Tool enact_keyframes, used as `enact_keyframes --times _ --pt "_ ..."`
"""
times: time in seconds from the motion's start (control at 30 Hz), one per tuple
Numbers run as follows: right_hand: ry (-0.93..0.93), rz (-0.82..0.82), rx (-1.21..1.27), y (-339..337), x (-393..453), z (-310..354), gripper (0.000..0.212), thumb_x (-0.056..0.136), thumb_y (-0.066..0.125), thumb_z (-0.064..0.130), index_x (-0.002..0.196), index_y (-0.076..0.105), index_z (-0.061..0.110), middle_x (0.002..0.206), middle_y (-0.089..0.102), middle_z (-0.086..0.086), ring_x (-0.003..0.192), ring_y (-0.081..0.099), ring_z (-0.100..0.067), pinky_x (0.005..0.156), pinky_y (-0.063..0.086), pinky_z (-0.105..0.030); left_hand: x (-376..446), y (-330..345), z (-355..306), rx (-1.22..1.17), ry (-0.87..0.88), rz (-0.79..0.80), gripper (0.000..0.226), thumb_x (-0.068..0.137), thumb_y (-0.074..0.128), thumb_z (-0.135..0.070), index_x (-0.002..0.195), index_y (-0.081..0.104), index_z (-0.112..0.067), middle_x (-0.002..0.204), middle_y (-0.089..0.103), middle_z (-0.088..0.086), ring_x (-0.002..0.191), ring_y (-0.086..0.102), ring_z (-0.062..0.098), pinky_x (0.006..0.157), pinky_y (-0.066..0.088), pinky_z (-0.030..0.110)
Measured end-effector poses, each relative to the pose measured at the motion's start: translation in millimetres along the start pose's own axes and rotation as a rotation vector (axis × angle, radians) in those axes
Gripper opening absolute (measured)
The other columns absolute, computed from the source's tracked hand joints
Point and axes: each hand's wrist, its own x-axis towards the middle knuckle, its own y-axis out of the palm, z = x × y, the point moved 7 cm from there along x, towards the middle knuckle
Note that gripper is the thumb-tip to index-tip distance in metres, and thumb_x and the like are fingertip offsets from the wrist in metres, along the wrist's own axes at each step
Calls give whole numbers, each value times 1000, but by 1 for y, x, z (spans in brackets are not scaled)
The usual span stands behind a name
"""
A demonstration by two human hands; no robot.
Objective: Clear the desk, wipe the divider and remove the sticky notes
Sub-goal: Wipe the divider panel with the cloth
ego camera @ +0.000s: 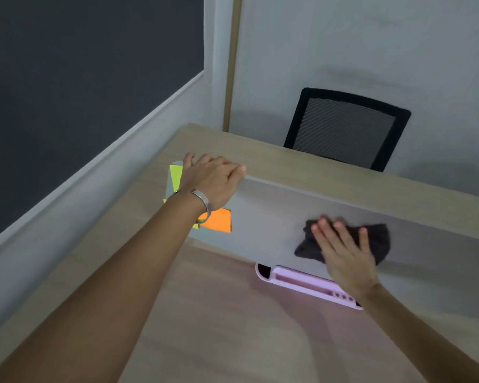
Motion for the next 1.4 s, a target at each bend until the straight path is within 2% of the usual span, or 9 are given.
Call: enact_keyframes --times 0.13,0.37,0.5,0.63,0.83,1.03,1.13,1.3,1.4 --pt "297 -201 115 -32 72 -3 82 83 48 22 150 3 15 161 -9 -3 149 -9 -23 117 -10 -52 1 2 0 3 -16 -19 48 95 18 -48 119 58 -41 135 54 -12 127 43 20 112 15 49" --pt "-434 201 -29 47 -59 73 97 70 52 9 151 -1 20 159 -17 5 147 -16 -15 119 -21 -41 -7 -1 -9 60 -42 -76 48 97 18 -42 119 60 -31 134 55 -9 132 38 20 113 0 62" --pt "-40 44 -34 19 -64 -56 94 72 50 15 151 -2 23 161 -14 4 149 -4 -16 116 2 -46 -13 3 -50 56 54 -127 46 98 20 -40 120 59 -30 138 52 -6 139 33 21 111 -7 64" --pt "303 -122 61 -8 -3 -77 73 82 46 25 148 16 15 153 10 -6 145 6 -29 117 -6 -55 -10 19 -101 -4 132 -96 43 99 22 -40 121 58 -31 139 52 -10 144 24 20 111 -11 62" --pt "-397 163 -52 63 -113 6 86 75 39 8 151 3 22 161 -13 4 148 -11 -16 119 -18 -41 -12 29 -137 3 168 -125 43 99 22 -41 119 60 -35 134 56 -14 143 27 20 112 -10 62" --pt "245 79 26 23 -115 -145 76 78 48 16 147 15 15 151 19 -10 137 13 -25 111 15 -55 -11 34 -159 -9 163 -44 46 98 19 -44 120 59 -33 134 56 -16 142 29 19 114 -7 60" --pt "518 -66 104 9 -53 -139 56 94 33 40 140 21 11 142 27 -18 136 13 -32 117 1 -55 -8 41 -173 -20 176 -46 48 98 17 -45 121 58 -34 136 55 -16 140 33 18 115 -1 57" --pt "-54 121 33 54 -95 -41 73 87 50 30 150 13 29 148 27 12 139 11 -14 120 -9 -42 -11 41 -172 -23 183 -103 50 95 17 -45 119 61 -38 135 58 -13 136 42 21 115 7 54" --pt "17 180 16 62 -153 -92 79 77 53 22 147 16 30 144 33 10 139 14 -15 121 -8 -42 -12 40 -174 -43 182 -128 49 94 20 -45 117 63 -37 135 58 -10 133 45 21 114 10 53"
